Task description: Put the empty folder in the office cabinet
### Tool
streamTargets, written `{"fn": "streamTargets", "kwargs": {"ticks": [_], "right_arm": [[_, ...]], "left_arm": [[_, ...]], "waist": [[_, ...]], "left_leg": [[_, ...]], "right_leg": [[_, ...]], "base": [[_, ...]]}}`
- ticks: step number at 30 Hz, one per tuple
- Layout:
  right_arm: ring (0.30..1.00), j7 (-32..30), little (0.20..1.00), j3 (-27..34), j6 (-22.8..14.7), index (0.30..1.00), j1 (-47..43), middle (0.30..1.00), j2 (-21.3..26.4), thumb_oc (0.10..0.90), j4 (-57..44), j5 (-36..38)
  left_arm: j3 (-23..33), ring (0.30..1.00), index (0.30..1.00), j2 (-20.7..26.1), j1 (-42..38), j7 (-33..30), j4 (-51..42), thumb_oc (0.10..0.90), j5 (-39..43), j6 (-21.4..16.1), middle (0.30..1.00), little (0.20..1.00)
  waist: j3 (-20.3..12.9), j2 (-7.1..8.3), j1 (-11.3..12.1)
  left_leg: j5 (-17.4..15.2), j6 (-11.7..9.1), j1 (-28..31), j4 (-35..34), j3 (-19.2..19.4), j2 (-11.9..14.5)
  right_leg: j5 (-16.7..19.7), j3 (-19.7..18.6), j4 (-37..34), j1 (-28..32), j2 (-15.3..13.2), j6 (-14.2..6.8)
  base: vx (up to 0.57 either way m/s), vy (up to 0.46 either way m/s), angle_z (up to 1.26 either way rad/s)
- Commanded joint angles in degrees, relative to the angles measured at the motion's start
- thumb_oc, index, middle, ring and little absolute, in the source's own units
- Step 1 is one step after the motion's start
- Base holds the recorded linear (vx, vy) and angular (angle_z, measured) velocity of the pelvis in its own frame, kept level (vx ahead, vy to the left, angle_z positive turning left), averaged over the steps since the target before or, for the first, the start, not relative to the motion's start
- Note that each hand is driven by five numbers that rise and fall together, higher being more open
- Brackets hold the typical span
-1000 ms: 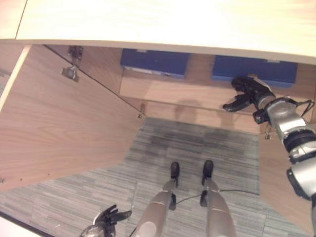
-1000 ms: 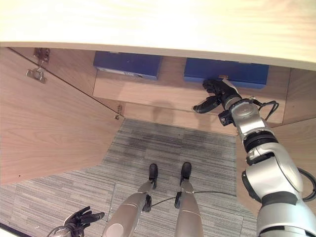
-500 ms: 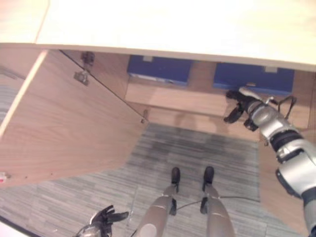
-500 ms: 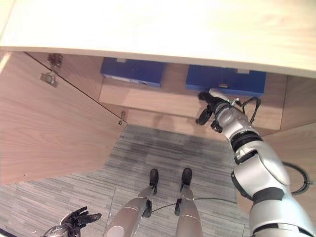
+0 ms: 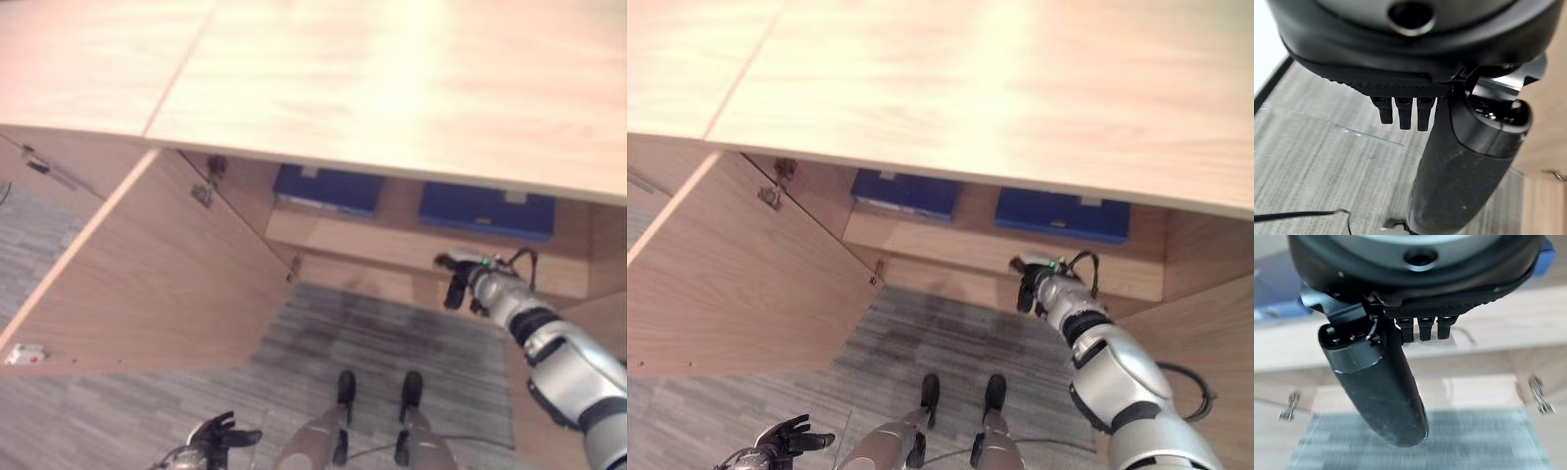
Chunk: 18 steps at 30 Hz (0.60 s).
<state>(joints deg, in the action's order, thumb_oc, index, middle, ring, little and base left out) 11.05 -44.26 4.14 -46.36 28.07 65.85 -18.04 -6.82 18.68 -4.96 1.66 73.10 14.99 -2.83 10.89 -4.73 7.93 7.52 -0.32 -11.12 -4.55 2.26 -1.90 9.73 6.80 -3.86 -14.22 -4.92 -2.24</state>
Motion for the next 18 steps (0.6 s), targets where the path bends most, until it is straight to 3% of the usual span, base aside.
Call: {"fn": "streamTargets", "kwargs": {"ticks": [1,6,11,16,18], "right_arm": [[0.900,1.92,0.900,-2.03,-0.02,0.900,1.74,0.900,-2.10,0.800,3.86,-1.28],[0.900,3.15,0.900,1.27,0.21,0.900,11.48,0.900,-7.60,0.800,4.14,1.35],[0.900,3.19,0.900,5.70,0.75,0.900,19.15,0.900,-10.06,0.800,7.79,3.48],[0.900,1.92,0.900,14.16,1.11,0.900,30.17,0.900,-11.51,0.800,12.37,7.72],[0.900,-2.14,0.900,20.68,0.67,0.900,34.93,0.900,-12.51,0.800,14.20,12.30]], "left_arm": [[-1.04,0.900,0.900,1.17,-0.61,-0.61,4.79,0.800,-2.84,0.35,0.900,0.900],[-2.48,0.900,0.900,-1.44,-0.82,-0.49,5.92,0.800,-7.20,1.17,0.900,0.900],[-2.45,0.900,0.900,-2.97,0.22,0.11,6.85,0.800,-8.36,1.90,0.900,0.900],[-2.09,0.900,0.900,-4.70,1.98,1.30,8.55,0.800,-9.89,2.66,0.900,0.900],[-0.85,0.900,0.900,-5.32,2.56,0.27,10.14,0.800,-10.31,3.21,0.900,0.900]], "waist": [[-0.48,1.72,-0.79],[-4.48,3.16,-1.65],[-7.13,3.87,-1.69],[-9.73,4.45,-2.89],[-10.51,4.94,-4.50]], "left_leg": [[-3.85,-2.60,0.80,-0.45,-3.13,0.27],[-5.57,-1.76,5.54,-0.45,-2.59,1.03],[-6.49,-1.34,7.95,-0.45,-2.91,1.32],[-7.55,-1.06,10.31,-0.45,-3.39,1.51],[-7.98,-1.02,11.11,-0.45,-3.14,1.79]], "right_leg": [[-6.72,1.11,3.64,3.75,-4.13,-4.30],[-7.34,1.40,2.27,8.58,-3.04,-4.35],[-7.93,2.02,1.65,11.46,-2.48,-4.33],[-8.90,2.98,1.35,14.27,-2.16,-4.36],[-9.22,2.72,1.71,14.66,-1.79,-4.21]], "base": [[0.04,-0.028,0.02],[0.03,-0.008,-0.06],[0.06,-0.006,-0.04],[0.06,0.011,0.03],[0.06,0.017,0.06]]}}
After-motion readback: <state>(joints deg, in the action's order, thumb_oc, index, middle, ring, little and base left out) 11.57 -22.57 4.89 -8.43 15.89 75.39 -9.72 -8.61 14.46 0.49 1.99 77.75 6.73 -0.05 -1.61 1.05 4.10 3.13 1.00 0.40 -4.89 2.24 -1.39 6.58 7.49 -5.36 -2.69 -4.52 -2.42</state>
